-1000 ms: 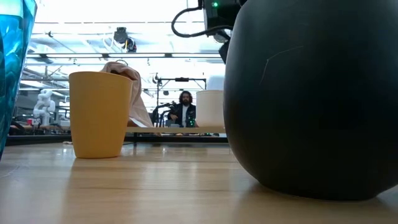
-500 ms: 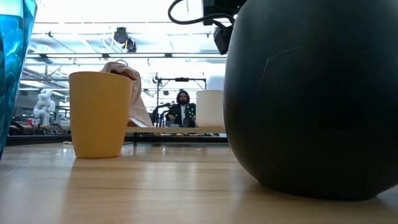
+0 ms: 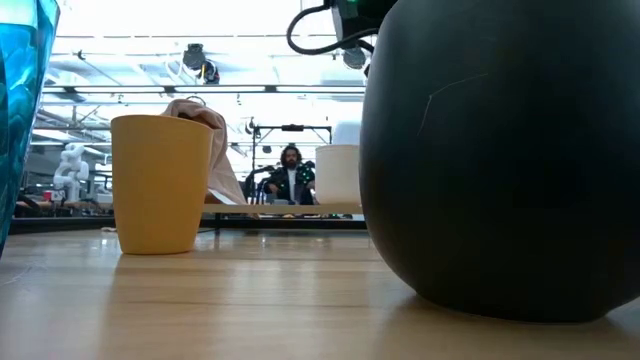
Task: Stack small to large cups/mugs on shelf
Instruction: Put the light brown cup on the shelf
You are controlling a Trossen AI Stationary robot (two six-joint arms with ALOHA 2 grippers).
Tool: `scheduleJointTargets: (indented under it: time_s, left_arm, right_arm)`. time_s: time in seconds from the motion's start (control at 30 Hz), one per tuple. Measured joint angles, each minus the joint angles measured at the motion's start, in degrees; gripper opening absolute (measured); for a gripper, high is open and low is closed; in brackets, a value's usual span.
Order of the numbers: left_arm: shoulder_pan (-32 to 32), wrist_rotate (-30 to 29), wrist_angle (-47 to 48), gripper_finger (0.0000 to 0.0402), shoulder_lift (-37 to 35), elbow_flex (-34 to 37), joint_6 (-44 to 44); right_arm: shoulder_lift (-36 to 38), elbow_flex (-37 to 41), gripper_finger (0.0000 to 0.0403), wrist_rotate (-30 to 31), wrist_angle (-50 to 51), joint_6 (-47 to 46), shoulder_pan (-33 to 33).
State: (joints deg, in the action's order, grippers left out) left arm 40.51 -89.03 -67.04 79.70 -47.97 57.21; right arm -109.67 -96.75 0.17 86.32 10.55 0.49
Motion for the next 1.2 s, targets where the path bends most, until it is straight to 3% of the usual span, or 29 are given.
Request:
scheduleJointTargets:
  time_s: [0.17,0.57,0.9,1.2]
  left_arm:
    - [0.0,0.0,0.0,0.0173,0.0,0.0,0.0]
    - [0.0,0.0,0.0,0.0173,0.0,0.0,-0.1]
    - [0.0,0.0,0.0,0.0173,0.0,0.0,-0.1]
    - [0.0,0.0,0.0,0.0173,0.0,0.0,-0.2]
  right_arm:
    - [0.0,0.0,0.0005,0.0,-0.2,-0.3,0.0]
    - [0.0,0.0,0.0063,0.0,-0.7,-1.6,0.0]
    - [0.0,-0.1,0.0068,0.1,-0.7,-1.5,-0.1]
    - [0.4,-7.7,0.0068,11.6,0.0,-1.2,-0.2]
